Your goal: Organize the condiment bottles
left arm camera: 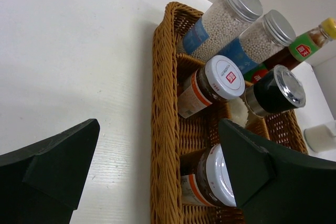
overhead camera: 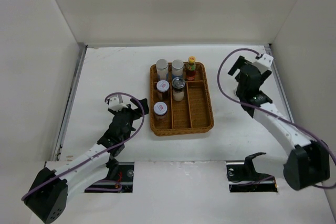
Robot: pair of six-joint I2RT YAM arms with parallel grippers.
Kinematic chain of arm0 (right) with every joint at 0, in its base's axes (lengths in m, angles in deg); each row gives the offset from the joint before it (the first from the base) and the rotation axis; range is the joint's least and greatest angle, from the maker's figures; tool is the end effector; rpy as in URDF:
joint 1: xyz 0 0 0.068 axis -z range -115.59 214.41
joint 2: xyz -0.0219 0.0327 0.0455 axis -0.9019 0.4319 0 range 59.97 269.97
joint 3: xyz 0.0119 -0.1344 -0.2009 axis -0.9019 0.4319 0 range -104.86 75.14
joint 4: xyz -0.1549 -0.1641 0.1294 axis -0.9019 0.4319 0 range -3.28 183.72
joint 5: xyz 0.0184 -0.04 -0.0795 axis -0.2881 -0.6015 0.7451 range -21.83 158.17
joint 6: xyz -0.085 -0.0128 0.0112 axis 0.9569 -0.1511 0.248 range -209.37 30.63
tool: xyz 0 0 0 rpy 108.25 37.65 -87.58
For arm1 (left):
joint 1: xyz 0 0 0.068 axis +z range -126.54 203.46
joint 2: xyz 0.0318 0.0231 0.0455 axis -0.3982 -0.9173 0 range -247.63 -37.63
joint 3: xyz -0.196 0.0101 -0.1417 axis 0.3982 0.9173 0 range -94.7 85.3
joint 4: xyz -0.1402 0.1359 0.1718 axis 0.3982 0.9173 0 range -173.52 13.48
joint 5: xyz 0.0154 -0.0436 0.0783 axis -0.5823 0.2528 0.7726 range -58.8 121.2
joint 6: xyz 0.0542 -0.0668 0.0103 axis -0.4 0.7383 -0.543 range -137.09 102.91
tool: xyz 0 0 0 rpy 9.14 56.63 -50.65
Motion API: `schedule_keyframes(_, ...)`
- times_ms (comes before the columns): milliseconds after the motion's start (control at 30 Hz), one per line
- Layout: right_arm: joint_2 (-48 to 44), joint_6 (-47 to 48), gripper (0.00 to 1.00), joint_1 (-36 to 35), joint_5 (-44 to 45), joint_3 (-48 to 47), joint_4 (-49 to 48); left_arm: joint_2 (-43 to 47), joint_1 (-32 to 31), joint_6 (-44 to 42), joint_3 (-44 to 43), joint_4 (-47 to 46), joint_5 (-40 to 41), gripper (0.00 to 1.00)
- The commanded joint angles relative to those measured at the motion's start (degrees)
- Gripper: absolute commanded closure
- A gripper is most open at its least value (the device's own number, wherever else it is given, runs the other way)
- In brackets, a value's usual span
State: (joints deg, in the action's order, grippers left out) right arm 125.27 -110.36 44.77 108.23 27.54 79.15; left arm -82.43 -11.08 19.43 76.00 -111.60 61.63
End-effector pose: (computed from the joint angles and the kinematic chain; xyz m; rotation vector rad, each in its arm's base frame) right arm 0.3028 0.0558 0.2840 0.5173 1.6263 -0.0834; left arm 0.2092 -0.0969 0.1664 -0.4246 1.6515 -0.4793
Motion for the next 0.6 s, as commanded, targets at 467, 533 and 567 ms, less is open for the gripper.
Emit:
schedule_keyframes(467,22.5,1.7,0.05,15.7,-16.1,-9.3,9.8,-1.3,-0.4,0.4,-1.3,-4.3,-2.9,0.0)
schedule_keyframes(533,23.6,1.4,0.15,15.7,-16.2,-9.3,9.1,-0.9,-0.2,0.4,-1.1,-4.6,-2.6,0.0)
schedule_keyframes(567,23.9,1.0,0.2,15.7,-16.5,-9.3,9.1,-1.3,0.0,0.4,-1.1,-4.7,-2.5,0.0)
